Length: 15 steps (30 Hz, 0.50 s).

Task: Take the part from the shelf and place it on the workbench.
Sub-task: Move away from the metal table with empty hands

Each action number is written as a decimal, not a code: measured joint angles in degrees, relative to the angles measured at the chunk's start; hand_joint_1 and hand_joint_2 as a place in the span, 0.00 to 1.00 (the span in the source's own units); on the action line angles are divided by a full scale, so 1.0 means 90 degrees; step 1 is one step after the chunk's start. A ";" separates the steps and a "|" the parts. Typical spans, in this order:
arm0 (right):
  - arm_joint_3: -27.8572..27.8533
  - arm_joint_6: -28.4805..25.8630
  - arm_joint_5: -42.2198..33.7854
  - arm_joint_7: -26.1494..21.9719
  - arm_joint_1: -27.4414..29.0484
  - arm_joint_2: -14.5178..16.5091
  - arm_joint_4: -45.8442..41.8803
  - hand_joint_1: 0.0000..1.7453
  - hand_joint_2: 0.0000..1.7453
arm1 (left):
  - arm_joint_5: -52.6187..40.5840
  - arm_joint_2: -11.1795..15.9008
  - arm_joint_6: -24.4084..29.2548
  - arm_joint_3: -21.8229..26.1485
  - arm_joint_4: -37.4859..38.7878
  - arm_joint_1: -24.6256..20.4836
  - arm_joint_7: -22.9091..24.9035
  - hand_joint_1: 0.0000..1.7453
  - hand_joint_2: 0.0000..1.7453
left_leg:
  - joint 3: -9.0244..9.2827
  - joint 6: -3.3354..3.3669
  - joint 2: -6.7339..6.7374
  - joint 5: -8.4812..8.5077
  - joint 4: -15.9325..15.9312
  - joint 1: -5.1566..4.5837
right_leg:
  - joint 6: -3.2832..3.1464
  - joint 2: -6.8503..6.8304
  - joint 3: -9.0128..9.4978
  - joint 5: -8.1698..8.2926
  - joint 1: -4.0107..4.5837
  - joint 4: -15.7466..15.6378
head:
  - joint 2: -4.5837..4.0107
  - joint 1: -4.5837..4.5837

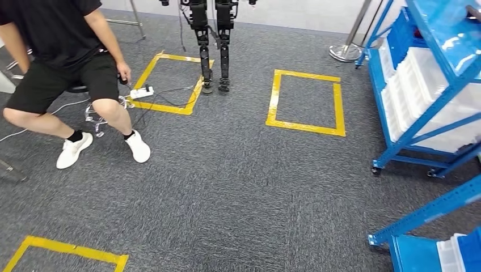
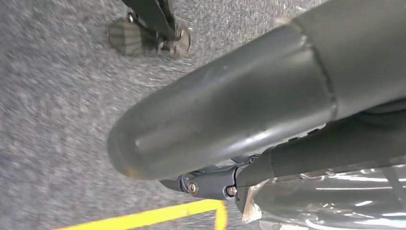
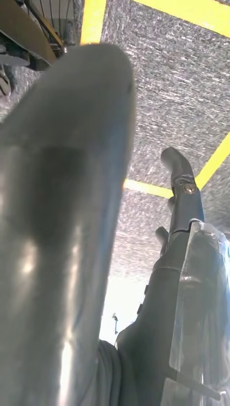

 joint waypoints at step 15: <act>0.0075 0.0142 0.0092 -0.0272 -0.0008 -0.0062 -0.0001 0.00 0.00 | -0.0202 -0.0123 -0.0243 -0.0107 -0.0010 -0.0194 0.0035 0.00 0.00 | 0.0168 0.0212 0.0963 0.0055 -0.0370 -0.0122 | 0.0401 -0.0933 -0.0280 -0.0147 -0.0103 0.0375 | 0.0000 0.0054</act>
